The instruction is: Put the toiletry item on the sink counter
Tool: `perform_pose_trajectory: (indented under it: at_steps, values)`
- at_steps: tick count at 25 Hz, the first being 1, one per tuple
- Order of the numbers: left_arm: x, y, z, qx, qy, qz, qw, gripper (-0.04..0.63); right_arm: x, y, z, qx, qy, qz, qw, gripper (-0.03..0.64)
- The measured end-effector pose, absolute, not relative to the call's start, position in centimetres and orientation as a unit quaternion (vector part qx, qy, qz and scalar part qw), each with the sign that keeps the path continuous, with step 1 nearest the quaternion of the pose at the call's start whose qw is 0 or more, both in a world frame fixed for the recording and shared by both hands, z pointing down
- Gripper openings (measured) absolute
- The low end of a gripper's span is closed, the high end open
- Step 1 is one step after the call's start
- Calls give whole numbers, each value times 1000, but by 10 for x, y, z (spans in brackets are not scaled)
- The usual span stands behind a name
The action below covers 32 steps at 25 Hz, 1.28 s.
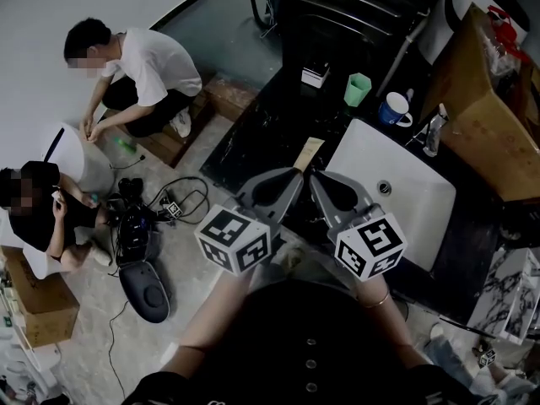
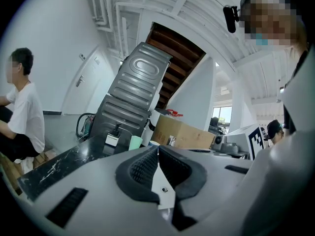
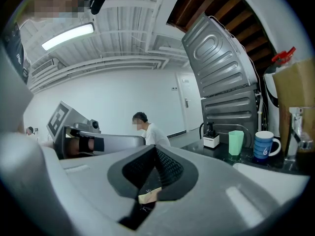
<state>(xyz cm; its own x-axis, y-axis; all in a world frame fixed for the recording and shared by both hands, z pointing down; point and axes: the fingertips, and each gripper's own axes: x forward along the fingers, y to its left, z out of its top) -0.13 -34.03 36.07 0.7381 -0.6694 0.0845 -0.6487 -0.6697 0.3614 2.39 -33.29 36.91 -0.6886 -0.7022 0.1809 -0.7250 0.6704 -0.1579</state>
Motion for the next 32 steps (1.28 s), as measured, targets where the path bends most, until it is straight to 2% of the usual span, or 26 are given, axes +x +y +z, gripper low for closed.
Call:
perform_pose_trajectory:
  at_steps: [32]
  values:
    - [-5, -338, 368, 913, -360, -21, 189, 17, 23, -330, 366, 408, -906, 98, 47, 3]
